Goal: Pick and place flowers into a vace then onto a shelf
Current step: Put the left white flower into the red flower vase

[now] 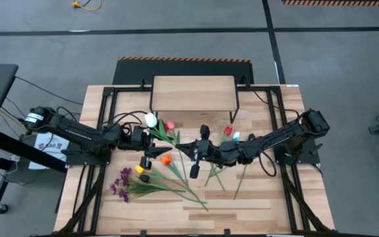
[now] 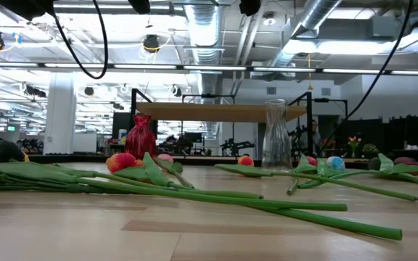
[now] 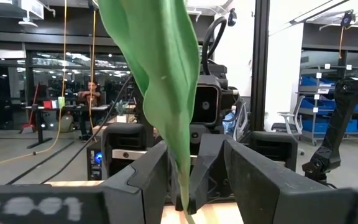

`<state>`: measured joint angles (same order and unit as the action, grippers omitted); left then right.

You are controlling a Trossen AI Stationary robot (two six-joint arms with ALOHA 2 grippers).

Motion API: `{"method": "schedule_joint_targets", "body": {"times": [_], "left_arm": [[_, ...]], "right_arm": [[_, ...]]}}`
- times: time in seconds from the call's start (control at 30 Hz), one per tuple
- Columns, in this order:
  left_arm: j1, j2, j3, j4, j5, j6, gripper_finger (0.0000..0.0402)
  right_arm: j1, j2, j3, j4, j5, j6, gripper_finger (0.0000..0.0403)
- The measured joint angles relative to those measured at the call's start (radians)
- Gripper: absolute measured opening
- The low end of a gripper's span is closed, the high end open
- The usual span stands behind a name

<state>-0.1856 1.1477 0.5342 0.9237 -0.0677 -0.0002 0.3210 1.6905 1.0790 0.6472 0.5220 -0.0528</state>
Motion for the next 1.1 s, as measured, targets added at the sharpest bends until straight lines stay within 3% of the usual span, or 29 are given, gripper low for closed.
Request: {"method": "schedule_joint_targets", "body": {"times": [0.3, 0.7, 0.93, 1.1], "left_arm": [[0.0, 0.0, 0.0, 0.0, 0.0, 0.0, 0.0136], [0.0, -0.002, 0.0, 0.001, -0.029, 0.0, 0.0009], [0.0, -0.039, 0.0, -0.057, -0.041, 0.014, 0.0004], [0.0, -0.137, 0.001, -0.186, -0.104, 0.044, 0.0002]], "right_arm": [[0.0, 0.0, 0.0, 0.0, 0.001, 0.0, 0.0], [0.0, 0.0, 0.0, 0.001, 0.002, 0.0, 0.0], [0.0, 0.0, 0.0, 0.004, 0.0, 0.001, 0.0], [0.0, 0.001, 0.0, -0.003, 0.003, 0.001, 0.0022]]}}
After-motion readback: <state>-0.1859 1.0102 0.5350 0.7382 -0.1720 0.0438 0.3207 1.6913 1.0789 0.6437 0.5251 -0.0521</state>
